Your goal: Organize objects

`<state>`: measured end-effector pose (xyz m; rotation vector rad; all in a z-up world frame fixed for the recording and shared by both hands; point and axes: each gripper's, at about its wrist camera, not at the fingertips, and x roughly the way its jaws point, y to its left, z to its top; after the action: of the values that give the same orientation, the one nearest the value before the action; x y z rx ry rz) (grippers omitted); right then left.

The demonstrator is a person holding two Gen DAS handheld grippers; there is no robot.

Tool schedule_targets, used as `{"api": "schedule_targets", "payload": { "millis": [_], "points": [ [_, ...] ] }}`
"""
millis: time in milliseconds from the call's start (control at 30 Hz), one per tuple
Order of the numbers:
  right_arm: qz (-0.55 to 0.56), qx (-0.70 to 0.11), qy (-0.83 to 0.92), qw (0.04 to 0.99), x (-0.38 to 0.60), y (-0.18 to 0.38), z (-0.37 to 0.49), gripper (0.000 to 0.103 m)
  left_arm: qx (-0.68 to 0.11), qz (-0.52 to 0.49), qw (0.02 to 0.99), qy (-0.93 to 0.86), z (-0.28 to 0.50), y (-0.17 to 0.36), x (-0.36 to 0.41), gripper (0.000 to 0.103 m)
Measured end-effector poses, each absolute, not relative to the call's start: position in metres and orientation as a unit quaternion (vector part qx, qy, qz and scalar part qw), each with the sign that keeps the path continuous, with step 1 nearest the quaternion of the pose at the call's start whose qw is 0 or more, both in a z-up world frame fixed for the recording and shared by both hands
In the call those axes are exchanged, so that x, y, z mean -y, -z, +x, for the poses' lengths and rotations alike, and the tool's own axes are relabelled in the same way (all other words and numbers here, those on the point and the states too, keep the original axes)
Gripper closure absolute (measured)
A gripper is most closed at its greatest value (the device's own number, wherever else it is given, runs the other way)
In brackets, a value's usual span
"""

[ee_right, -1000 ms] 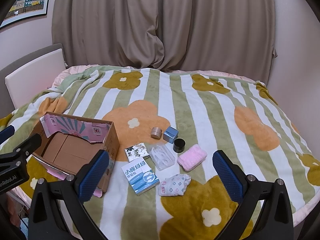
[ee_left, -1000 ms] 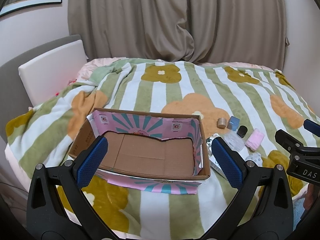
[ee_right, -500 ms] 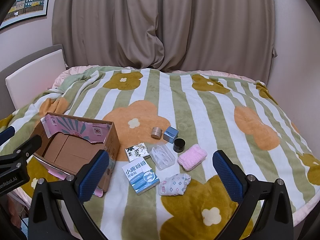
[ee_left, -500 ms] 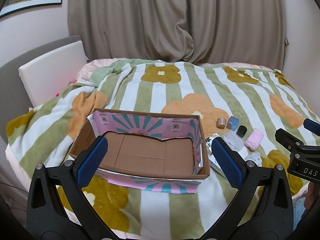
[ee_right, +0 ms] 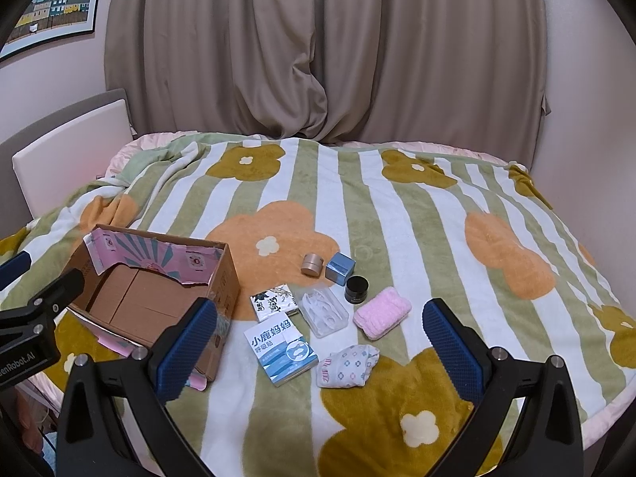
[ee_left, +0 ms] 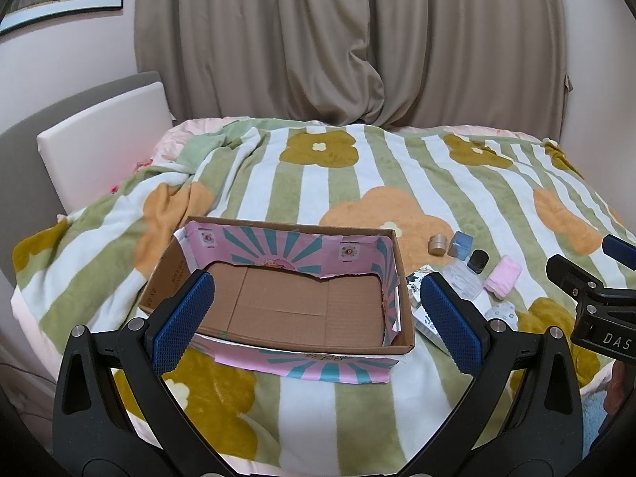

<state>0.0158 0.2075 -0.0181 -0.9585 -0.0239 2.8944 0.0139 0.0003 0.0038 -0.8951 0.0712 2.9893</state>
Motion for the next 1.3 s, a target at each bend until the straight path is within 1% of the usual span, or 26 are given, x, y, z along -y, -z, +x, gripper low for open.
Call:
{"api": "schedule_targets", "payload": {
  "millis": [1000, 1300],
  "points": [
    [-0.303, 0.009, -0.952, 0.044, -0.204, 0.003, 0.019, 0.000, -0.027, -0.278, 0.024, -0.960, 0.021, -0.019, -0.007, 0.000],
    [-0.286, 0.008, -0.957, 0.037, -0.229, -0.014, 0.028, 0.000, -0.031, -0.275, 0.035, -0.960, 0.029, -0.027, -0.022, 0.000]
  ]
}}
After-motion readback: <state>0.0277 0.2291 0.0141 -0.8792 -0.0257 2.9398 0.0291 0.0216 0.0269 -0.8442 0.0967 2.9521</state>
